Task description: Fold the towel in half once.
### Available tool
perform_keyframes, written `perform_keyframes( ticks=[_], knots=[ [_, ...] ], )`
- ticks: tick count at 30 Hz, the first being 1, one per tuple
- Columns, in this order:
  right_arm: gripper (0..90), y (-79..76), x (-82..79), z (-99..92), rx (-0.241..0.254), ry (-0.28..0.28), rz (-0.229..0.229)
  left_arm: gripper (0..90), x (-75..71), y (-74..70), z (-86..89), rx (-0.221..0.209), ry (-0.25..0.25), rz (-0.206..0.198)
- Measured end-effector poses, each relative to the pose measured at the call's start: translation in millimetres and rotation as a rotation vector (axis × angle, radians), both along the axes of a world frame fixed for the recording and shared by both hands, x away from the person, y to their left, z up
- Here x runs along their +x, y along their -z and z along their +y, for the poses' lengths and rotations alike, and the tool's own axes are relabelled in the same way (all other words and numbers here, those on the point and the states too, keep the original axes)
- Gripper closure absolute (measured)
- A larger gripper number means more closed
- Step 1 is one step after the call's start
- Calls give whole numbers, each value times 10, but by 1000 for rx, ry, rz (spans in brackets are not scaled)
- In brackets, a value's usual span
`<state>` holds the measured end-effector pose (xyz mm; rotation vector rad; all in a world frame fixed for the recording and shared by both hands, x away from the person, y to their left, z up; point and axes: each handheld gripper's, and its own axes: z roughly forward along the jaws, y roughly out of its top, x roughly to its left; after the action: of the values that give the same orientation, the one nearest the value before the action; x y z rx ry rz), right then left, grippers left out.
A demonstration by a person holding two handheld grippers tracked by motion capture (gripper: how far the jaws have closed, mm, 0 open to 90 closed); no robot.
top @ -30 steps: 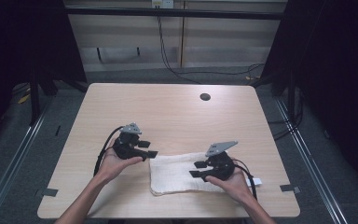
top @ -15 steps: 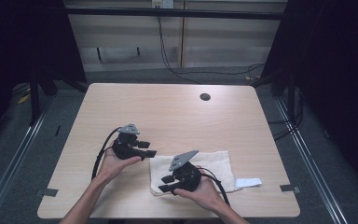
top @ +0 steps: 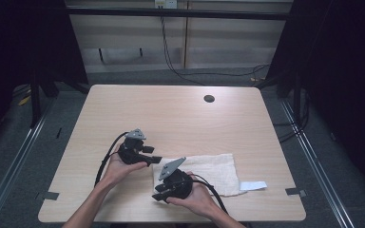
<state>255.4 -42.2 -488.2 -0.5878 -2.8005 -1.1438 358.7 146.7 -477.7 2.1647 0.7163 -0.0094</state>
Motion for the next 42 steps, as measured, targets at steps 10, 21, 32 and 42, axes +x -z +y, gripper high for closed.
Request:
perform_keyframes(
  ticks=[10, 21, 32, 42],
  knots=[
    [702, 85, -118, 40, -15, -5, -123, 380, 60, 5, 95, -16, -33, 12],
    [838, 100, -91, 13, -9, 37, -128, 436, 67, 110, 120, 5, -2, 79],
    [839, 111, -29, -17, 23, 62, -54, 473, 41, 196, -16, 55, 35, 61],
    [838, 116, -42, -22, 33, 79, -39, 782, -14, 223, -62, 49, 85, 53]
  ],
)
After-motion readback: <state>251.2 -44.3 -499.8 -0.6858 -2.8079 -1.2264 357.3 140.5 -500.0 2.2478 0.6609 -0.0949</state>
